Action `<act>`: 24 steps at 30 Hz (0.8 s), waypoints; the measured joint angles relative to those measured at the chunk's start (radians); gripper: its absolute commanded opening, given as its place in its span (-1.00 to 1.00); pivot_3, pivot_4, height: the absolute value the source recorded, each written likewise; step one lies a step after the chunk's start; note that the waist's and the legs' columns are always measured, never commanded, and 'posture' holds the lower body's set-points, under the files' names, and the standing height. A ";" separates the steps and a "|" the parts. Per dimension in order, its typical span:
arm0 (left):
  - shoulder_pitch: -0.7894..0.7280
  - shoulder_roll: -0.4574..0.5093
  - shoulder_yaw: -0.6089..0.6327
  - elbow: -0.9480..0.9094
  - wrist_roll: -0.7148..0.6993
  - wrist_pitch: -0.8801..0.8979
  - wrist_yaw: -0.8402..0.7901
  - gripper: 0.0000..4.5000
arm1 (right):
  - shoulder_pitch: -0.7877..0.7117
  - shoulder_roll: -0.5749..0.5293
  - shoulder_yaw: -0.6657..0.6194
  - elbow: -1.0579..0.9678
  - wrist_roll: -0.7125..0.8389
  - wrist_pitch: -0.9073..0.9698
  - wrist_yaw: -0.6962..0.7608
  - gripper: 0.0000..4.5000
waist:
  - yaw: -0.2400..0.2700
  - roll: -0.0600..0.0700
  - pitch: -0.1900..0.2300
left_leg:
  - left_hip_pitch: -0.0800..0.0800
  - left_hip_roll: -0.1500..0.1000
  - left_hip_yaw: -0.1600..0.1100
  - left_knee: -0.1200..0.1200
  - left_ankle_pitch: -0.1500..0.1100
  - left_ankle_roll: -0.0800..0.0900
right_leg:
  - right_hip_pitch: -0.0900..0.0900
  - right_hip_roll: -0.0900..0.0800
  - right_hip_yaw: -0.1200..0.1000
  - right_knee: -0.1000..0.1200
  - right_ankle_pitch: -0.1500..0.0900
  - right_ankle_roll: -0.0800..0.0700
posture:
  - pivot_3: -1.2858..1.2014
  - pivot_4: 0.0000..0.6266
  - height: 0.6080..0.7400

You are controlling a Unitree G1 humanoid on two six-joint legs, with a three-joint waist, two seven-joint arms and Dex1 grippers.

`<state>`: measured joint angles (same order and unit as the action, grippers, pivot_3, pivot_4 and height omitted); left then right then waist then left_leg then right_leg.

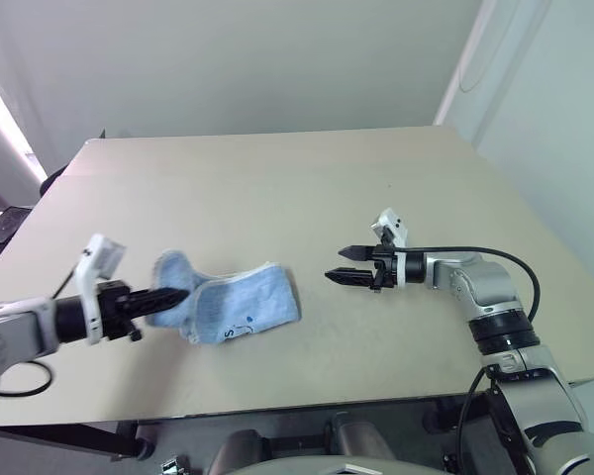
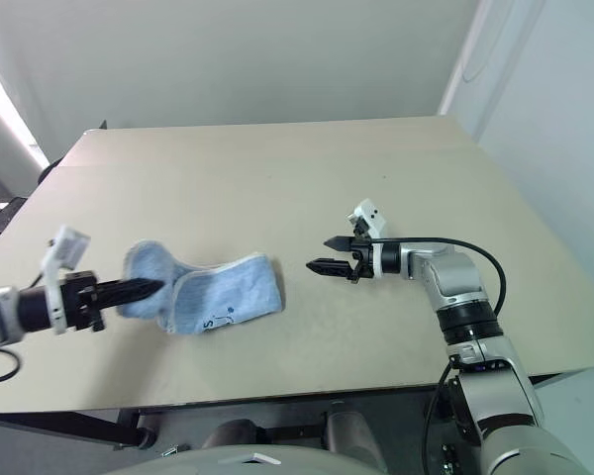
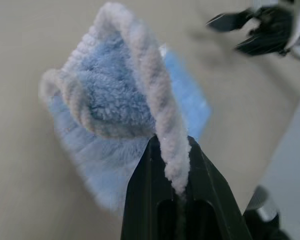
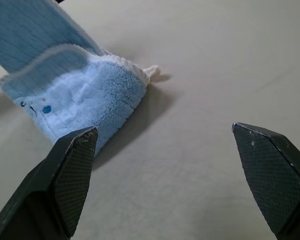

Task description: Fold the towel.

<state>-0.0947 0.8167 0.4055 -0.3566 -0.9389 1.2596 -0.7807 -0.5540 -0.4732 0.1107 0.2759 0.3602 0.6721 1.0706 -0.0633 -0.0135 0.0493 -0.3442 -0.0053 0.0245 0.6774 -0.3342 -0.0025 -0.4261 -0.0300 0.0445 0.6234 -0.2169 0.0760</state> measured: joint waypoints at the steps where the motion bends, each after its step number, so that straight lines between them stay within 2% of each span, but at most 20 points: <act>1: -0.020 -0.032 -0.037 0.001 -0.003 0.007 0.021 -0.99 | 0.011 0.000 -0.001 -0.006 0.001 0.001 -0.008 1.00 | 0.000 0.000 0.000 | 0.000 0.000 0.000 0.000 0.000 0.000 | 0.000 0.000 0.000 0.000 0.000 0.000 | 0.03 -1.00 1.00; 9: -0.192 -0.207 -0.216 0.128 0.024 0.035 0.142 -0.99 | 0.059 -0.002 -0.020 -0.043 0.010 0.013 -0.058 1.00 | -0.002 -0.001 0.000 | 0.001 0.000 0.000 0.001 0.000 0.000 | 0.000 0.003 0.001 0.002 0.000 0.000 | 0.03 -1.00 1.00; 12: -0.216 -0.230 -0.266 0.167 0.051 0.024 0.151 -0.99 | 0.068 -0.004 -0.027 -0.050 0.015 0.016 -0.073 1.00 | -0.006 -0.001 0.000 | 0.002 0.000 0.001 0.001 0.000 0.000 | 0.001 0.004 0.001 0.002 0.000 0.000 | 0.03 -1.00 1.00; 15: -0.216 -0.232 -0.306 0.185 0.076 0.007 0.143 -0.68 | 0.080 -0.005 -0.043 -0.057 0.016 0.018 -0.085 1.00 | -0.005 -0.001 0.000 | 0.002 0.000 0.001 0.001 0.000 0.000 | 0.001 0.004 0.001 0.002 0.000 0.000 | 0.03 -1.00 1.00; 23: -0.215 -0.257 -0.317 0.196 0.080 -0.030 0.119 0.58 | 0.082 -0.005 -0.044 -0.064 0.016 0.018 -0.103 1.00 | -0.005 -0.001 0.000 | 0.002 0.000 0.001 0.002 0.000 0.000 | 0.001 0.004 0.001 0.003 0.000 0.000 | 0.03 -1.00 1.00; 24: -0.215 -0.258 -0.317 0.196 0.080 -0.033 0.115 0.58 | 0.082 -0.005 -0.044 -0.063 0.016 0.017 -0.104 1.00 | -0.005 -0.001 0.000 | 0.002 0.000 0.001 0.002 0.000 0.000 | 0.001 0.004 0.001 0.003 0.000 0.000 | 0.03 -1.00 1.00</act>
<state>-0.3098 0.5591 0.0889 -0.1604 -0.8591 1.2267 -0.6657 -0.4722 -0.4777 0.0671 0.2128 0.3763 0.6893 0.9670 -0.0681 -0.0144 0.0494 -0.3426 -0.0057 0.0259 0.6793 -0.3341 -0.0022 -0.4252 -0.0258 0.0456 0.6260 -0.2172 0.0759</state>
